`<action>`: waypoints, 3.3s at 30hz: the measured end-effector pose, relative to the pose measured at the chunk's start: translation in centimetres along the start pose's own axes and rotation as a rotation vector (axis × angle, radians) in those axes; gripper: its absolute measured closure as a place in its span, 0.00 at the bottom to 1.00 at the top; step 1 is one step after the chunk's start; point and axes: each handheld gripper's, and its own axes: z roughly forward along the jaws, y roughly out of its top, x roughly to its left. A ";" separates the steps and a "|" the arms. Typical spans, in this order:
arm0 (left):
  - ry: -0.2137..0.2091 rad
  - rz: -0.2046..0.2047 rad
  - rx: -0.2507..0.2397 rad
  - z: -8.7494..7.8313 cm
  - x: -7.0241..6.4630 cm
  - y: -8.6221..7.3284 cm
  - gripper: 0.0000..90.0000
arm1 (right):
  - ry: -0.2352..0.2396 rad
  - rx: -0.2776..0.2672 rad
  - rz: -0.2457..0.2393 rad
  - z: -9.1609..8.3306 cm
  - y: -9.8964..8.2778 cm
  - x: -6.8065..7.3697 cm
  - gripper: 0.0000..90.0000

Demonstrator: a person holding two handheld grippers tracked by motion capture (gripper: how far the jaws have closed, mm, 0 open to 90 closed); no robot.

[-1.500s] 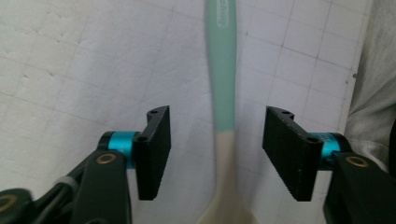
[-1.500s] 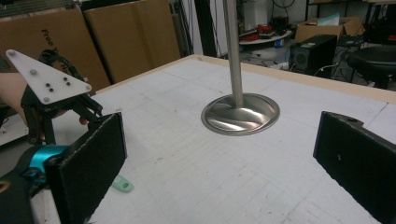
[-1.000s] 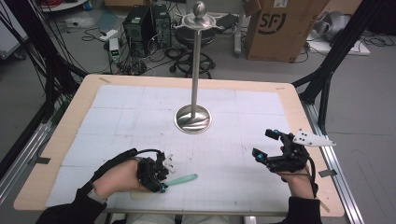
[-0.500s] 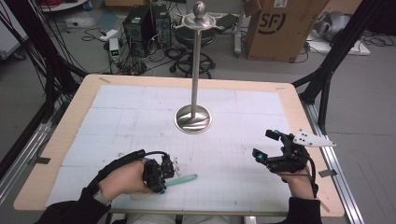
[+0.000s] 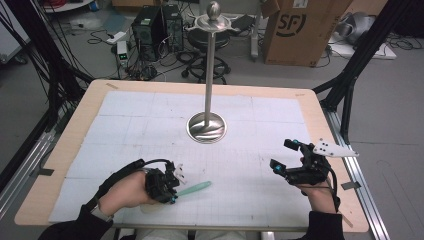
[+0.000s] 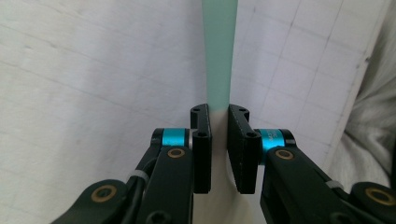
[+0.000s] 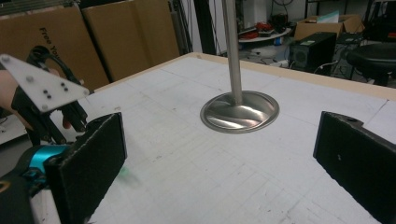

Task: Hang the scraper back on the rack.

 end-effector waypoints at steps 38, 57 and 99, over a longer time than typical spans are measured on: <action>0.106 -0.271 -0.725 -7.9 7.6 -1.5 0.89 | -0.006 -0.005 -0.001 -0.2 -0.1 0.1 0.02; 0.134 -0.217 -0.863 -13.8 11.1 2.1 0.89 | -0.004 -0.028 0.001 -0.8 0.0 0.2 0.02; 0.201 -0.195 -0.856 -17.8 14.2 6.7 0.89 | -0.022 -0.050 0.010 -2.1 -0.1 0.2 0.02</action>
